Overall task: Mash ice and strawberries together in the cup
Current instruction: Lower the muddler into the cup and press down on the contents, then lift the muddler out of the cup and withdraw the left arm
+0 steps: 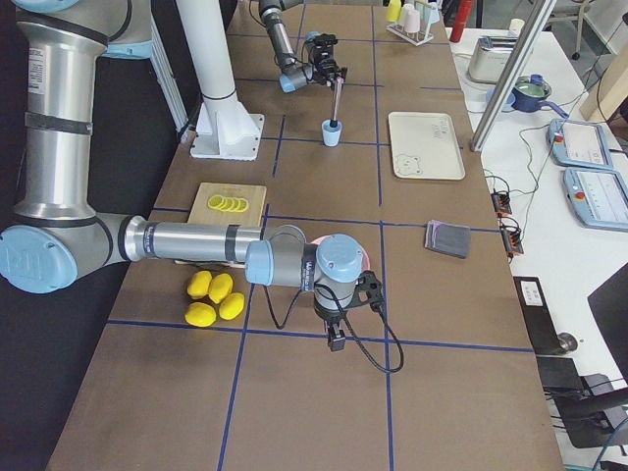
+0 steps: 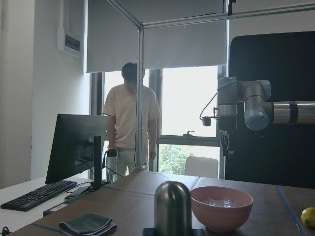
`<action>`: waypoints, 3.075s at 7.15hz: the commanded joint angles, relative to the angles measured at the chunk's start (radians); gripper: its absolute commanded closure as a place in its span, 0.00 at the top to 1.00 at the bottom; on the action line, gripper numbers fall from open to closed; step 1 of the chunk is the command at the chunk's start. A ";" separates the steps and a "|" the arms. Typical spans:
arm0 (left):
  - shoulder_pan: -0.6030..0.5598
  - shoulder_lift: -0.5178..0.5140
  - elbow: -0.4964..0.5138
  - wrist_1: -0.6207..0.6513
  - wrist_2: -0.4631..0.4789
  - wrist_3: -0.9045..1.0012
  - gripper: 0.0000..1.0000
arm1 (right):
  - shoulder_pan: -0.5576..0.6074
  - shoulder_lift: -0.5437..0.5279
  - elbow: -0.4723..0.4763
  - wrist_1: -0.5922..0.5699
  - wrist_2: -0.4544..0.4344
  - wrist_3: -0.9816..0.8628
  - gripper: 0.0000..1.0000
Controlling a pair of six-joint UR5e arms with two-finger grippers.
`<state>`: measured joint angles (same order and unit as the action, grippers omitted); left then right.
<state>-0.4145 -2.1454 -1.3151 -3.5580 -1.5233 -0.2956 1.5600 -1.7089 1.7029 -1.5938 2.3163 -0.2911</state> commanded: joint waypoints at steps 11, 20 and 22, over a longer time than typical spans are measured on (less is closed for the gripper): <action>-0.075 -0.016 -0.198 0.282 0.031 -0.025 0.00 | 0.000 0.002 0.003 0.000 0.000 0.001 0.99; -0.173 0.027 -0.743 1.914 0.023 -0.050 0.00 | 0.000 -0.002 0.001 0.000 0.000 0.000 0.99; -0.284 0.073 -0.740 2.120 -0.057 -0.033 0.00 | 0.000 -0.002 0.003 0.000 0.000 0.000 0.99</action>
<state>-0.6283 -2.0979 -2.0569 -1.5563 -1.5234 -0.3356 1.5600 -1.7101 1.7047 -1.5938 2.3163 -0.2913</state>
